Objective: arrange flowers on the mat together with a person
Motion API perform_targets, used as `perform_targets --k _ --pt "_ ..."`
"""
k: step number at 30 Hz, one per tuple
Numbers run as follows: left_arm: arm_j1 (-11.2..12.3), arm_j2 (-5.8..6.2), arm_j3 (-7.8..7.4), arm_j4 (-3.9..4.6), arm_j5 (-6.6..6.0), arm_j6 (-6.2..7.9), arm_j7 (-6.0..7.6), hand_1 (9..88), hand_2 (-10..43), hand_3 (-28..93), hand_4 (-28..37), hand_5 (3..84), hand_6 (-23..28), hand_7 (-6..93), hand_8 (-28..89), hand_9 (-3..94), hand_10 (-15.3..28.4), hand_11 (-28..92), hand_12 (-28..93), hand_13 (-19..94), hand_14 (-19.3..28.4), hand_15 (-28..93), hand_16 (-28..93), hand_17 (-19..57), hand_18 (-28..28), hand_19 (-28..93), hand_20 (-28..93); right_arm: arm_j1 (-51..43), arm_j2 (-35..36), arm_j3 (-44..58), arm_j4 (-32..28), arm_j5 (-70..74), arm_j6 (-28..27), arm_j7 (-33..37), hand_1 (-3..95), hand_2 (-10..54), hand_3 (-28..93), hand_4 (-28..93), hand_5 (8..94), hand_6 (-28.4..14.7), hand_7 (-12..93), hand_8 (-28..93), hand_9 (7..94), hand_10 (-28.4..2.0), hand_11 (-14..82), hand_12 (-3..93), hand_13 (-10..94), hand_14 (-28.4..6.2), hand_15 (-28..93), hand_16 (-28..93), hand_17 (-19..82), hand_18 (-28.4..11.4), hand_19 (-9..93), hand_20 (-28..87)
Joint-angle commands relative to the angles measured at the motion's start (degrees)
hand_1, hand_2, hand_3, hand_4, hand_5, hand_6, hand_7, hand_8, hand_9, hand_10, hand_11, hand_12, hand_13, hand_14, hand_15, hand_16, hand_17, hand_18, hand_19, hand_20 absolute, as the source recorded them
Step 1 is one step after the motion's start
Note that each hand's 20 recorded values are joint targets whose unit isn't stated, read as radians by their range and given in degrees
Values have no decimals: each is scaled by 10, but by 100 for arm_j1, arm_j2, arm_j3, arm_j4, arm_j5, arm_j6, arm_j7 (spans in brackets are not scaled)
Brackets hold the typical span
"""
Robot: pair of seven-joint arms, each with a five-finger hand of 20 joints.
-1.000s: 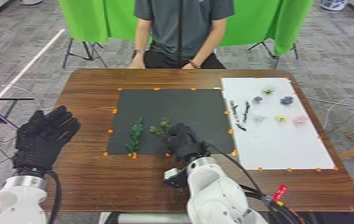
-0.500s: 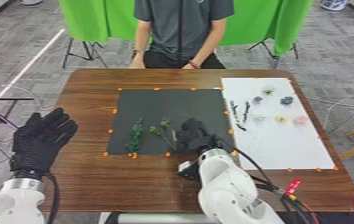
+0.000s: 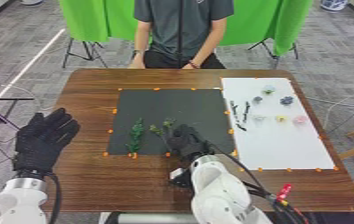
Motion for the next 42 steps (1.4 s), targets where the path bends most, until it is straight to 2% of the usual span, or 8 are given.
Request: perform_targets --k 1,10,17,21,24,28,34,42 --pt "29 -57 18 43 -37 28 -36 323 101 729 -264 571 87 231 -78 538 165 274 199 427 183 515 29 0 190 421 280 -52 6 -34 3 -100 53 74 421 150 721 -232 568 -83 662 184 730 -202 167 140 738 -141 620 293 379 -262 913 93" --pt "167 -114 -99 -14 -46 37 33 322 101 729 -263 571 87 232 -78 537 165 274 200 427 183 514 29 1 190 421 280 92 321 322 -386 167 734 444 385 141 757 -200 597 -84 658 192 763 -215 171 142 779 -131 576 269 416 -270 920 56" --pt "163 -127 -114 -22 -49 -13 55 322 101 729 -263 572 87 230 -78 537 165 273 200 427 183 515 29 0 191 421 280 140 552 1067 -591 1393 1919 -405 373 137 773 -197 601 -85 653 190 768 -208 182 152 770 -132 580 278 405 -266 923 41" --pt "168 -119 -128 -34 -60 -55 88 322 100 730 -263 571 87 231 -78 537 165 273 200 427 183 514 29 0 190 421 280 169 715 1568 -766 1867 2287 -109 366 128 757 -209 564 -81 581 124 734 -215 201 161 711 -158 576 263 354 -261 877 25" --pt "173 -98 -154 -46 -55 -54 98 322 99 731 -263 571 87 230 -78 537 165 273 200 426 183 514 29 0 190 421 280 13 885 2042 -873 2196 2541 -170 298 166 796 -205 579 -105 403 60 696 -224 202 153 681 -176 534 207 335 -257 836 -20" --pt "177 -90 -177 -38 -77 -58 125 322 98 731 -263 571 87 230 -77 537 165 272 200 426 184 513 29 0 191 421 280 -485 1069 2857 -916 3252 2497 -1134 265 190 815 -191 560 -105 364 -115 639 -229 187 146 617 -183 491 164 285 -237 781 -64" --pt "208 -82 -210 -31 -301 -99 216 321 97 729 -264 570 87 230 -77 537 164 271 199 427 185 510 28 0 191 419 279 -1093 971 3616 -953 4119 2177 -1959 254 181 823 -211 510 -104 323 -139 537 -222 164 135 485 -193 418 99 201 -209 666 -12" --pt "307 -65 -418 -59 -614 -69 510 317 98 729 -270 570 87 229 -77 538 164 270 199 431 184 504 28 0 191 420 280 -1387 850 3880 -1149 4498 1789 -2399 251 180 822 -217 494 -99 314 -141 518 -217 156 135 446 -188 381 93 176 -207 628 18"
